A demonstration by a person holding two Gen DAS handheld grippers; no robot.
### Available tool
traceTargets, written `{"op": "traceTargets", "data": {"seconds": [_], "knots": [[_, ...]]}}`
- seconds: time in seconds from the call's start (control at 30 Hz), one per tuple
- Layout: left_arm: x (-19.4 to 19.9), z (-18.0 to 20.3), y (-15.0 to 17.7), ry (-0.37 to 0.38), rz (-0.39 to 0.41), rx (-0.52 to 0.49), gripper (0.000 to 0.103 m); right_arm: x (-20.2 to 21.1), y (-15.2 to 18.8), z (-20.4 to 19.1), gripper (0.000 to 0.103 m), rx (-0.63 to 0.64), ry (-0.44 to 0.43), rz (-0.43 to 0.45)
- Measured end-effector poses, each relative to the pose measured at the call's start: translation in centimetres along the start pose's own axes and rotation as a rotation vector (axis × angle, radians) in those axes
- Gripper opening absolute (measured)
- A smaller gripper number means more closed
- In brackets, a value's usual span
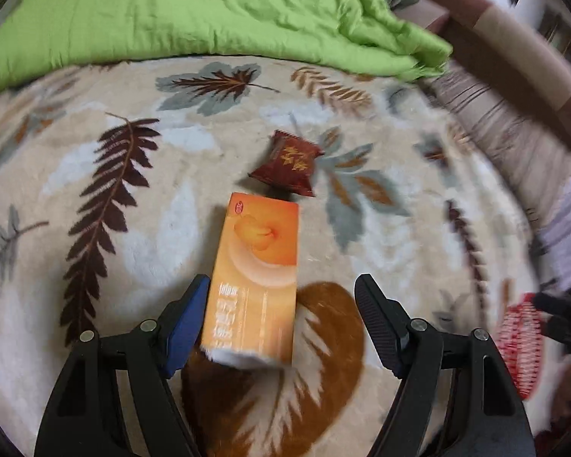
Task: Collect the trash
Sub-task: 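Grasp the orange medicine box with the left tool while the right tool grasps the red candy wrapper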
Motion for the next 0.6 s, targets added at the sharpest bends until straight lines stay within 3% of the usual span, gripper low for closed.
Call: {"op": "traceTargets", "data": {"seconds": [0.07,0.13,0.2,0.33,0.47,0.6], "knots": [[-0.9,-0.1,0.1,-0.055,-0.008,0.010,0.076,0.1,-0.4,-0.2,0.055,0.016,0.008,0.009],[-1.3,-0.7,0.1,-0.098,-0.003,0.036,0.063,0.2,-0.8,-0.3,0.056,0.021,0.010,0.014],[-1.3,-1.5,0.3,-0.136,0.022,0.065,0.045,-0.2,-1.5,-0.5,0.056,0.024,0.004,0.014],[0.6,-2.4,0.9,-0.156,0.097,0.135,0.045,-1.5,-3.0,-1.4,0.056,0.043,-0.010,0.008],[4.1,-3.6,2.2,-0.233,0.242,0.217,0.045,-4.3,-5.4,-2.6,0.060,0.028,-0.041,-0.011],[5.7,-4.8,3.0,-0.312,0.326,0.240,0.045,-9.0,-8.9,-3.7,0.061,-0.054,-0.091,-0.049]]}}
Point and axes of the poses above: each gripper's, at about its wrist camera, not at the fingertips, and x roughly against the way its jaws point, z to its right, y to its underside, the point moved 8 cm from there along -x, roughly the way its jaws point, and after that the axes turned 7 degrees about x, right-handed, at the moved point
